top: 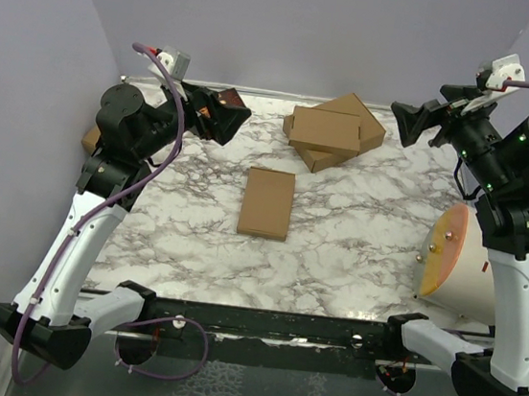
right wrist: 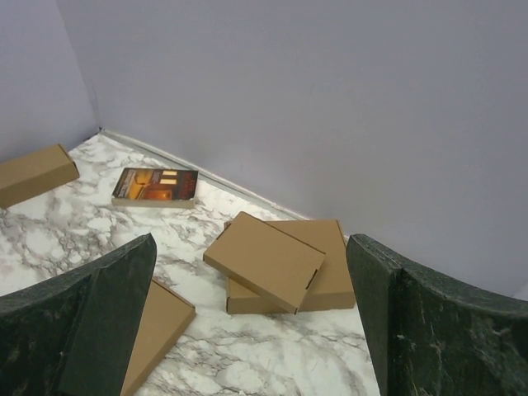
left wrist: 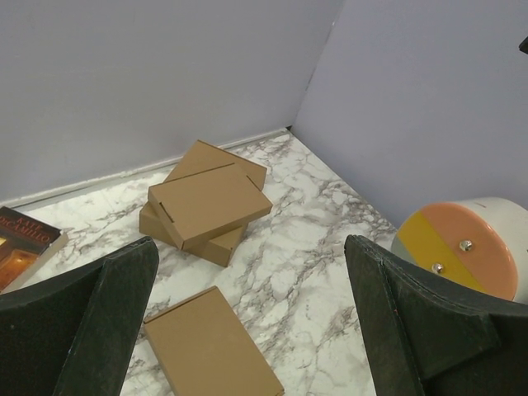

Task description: Fold the paper box

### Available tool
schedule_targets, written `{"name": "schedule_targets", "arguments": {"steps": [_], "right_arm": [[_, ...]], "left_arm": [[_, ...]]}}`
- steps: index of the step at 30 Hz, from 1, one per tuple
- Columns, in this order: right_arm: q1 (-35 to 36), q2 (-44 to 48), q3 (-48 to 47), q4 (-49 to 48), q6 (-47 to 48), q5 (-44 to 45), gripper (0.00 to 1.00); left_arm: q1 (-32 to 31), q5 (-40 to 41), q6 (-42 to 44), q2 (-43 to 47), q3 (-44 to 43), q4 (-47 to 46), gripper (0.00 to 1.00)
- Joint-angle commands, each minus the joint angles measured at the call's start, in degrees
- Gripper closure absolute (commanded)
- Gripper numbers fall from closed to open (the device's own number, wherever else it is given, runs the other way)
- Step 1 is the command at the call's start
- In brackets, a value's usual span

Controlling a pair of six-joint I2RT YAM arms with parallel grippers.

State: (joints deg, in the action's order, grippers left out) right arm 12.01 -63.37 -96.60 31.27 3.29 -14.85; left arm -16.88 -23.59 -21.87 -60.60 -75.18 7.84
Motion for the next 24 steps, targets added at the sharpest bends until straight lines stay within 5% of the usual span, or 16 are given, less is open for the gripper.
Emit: {"name": "schedule_targets", "arguments": {"steps": [1, 24], "right_arm": [[-0.50, 0.34, -0.38, -0.67, 0.06, -1.57, 0.00], [-1.29, -1.06, -0.19, -1.62, 1.01, -0.71, 0.00]], "left_arm": [[0.34, -1.49, 0.54, 1.18, 0.62, -2.10, 0.01], [0.34, -1.08, 1.24, 1.31, 1.60, -3.36, 0.01]]}}
